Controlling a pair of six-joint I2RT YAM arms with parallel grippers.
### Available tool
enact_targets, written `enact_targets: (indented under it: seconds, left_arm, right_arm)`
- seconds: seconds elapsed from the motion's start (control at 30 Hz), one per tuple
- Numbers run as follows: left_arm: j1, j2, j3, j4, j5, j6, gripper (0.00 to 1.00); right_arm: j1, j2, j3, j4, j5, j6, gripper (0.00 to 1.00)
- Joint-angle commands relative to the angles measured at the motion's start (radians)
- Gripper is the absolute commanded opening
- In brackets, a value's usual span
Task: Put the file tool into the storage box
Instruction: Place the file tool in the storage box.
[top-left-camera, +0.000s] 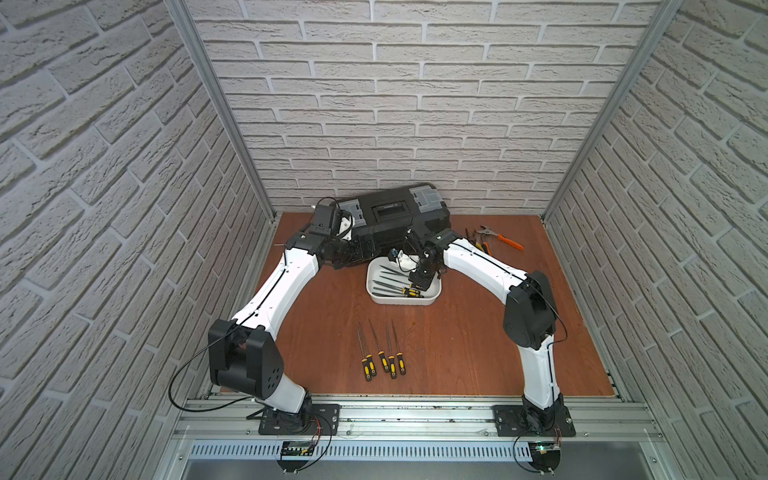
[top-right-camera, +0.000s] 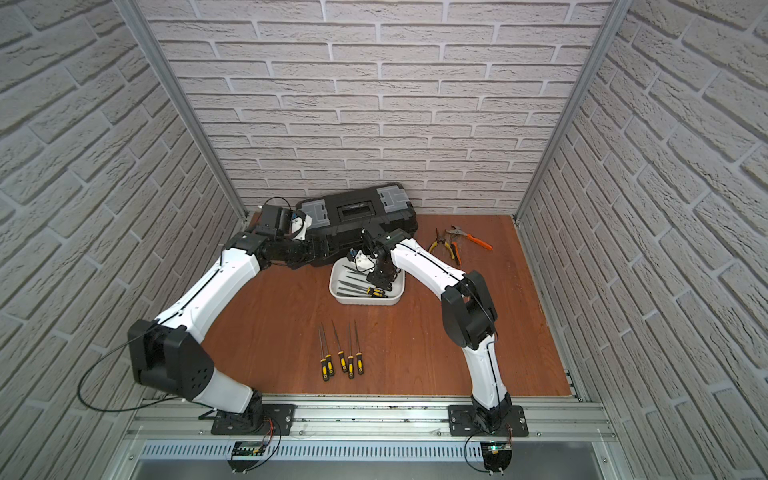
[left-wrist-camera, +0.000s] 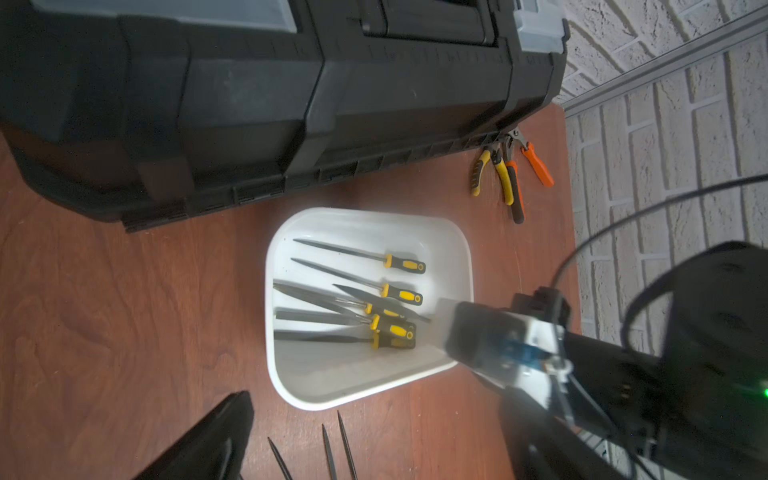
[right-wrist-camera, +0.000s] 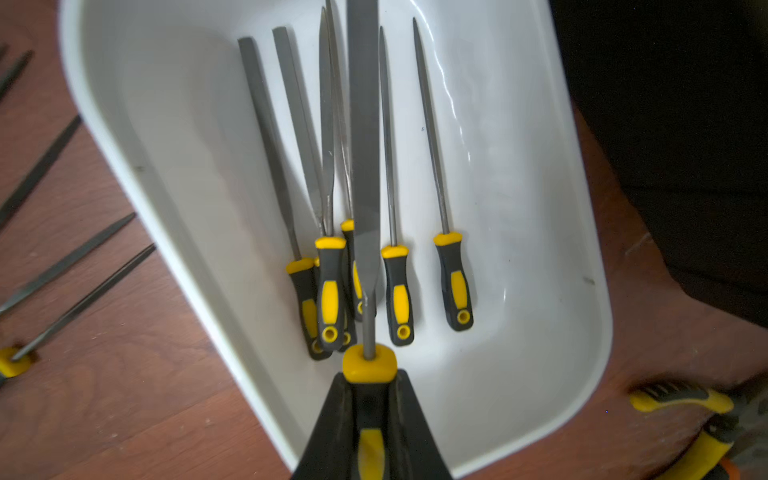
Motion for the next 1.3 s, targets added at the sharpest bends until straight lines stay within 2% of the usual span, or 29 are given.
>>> enact_targets:
  seconds: [0.0, 0.23, 0.5, 0.63, 0.83, 0.93, 1.13, 1.27]
  left_arm:
    - [0.004, 0.036, 0.049, 0.003, -0.017, -0.036, 0.98]
    - [-0.026, 0.117, 0.108, -0.033, -0.032, -0.027, 0.98]
    - [-0.023, 0.136, 0.117, -0.054, -0.034, -0.028, 0.98]
    - [-0.011, 0.114, 0.102, -0.059, -0.034, -0.017, 0.98]
    - [0.028, 0.022, 0.018, -0.051, -0.026, 0.005, 0.98]
    - [0.042, -0.032, -0.029, -0.072, -0.031, 0.037, 0.98]
    - [0.038, -0.146, -0.107, -0.161, -0.066, 0.121, 0.98]
    - [0.033, -0.241, -0.204, -0.172, -0.061, 0.126, 0.98]
  right_arm:
    - [-0.013, 0.054, 0.054, 0.056, 0.005, -0.122, 0.02]
    - [-0.047, 0.140, 0.067, 0.145, 0.006, -0.176, 0.04]
    - [-0.061, 0.156, 0.071, 0.187, 0.062, -0.141, 0.33]
    - [-0.061, 0.131, 0.087, 0.163, 0.071, -0.098, 0.37]
    - [-0.061, 0.037, 0.079, 0.129, 0.060, 0.071, 0.36]
    - [-0.060, -0.050, 0.019, 0.160, 0.034, 0.189, 0.36]
    - [-0.054, -0.245, -0.139, 0.245, -0.027, 0.485, 0.35]
    - [-0.029, -0.373, -0.282, 0.318, 0.026, 0.725, 0.34]
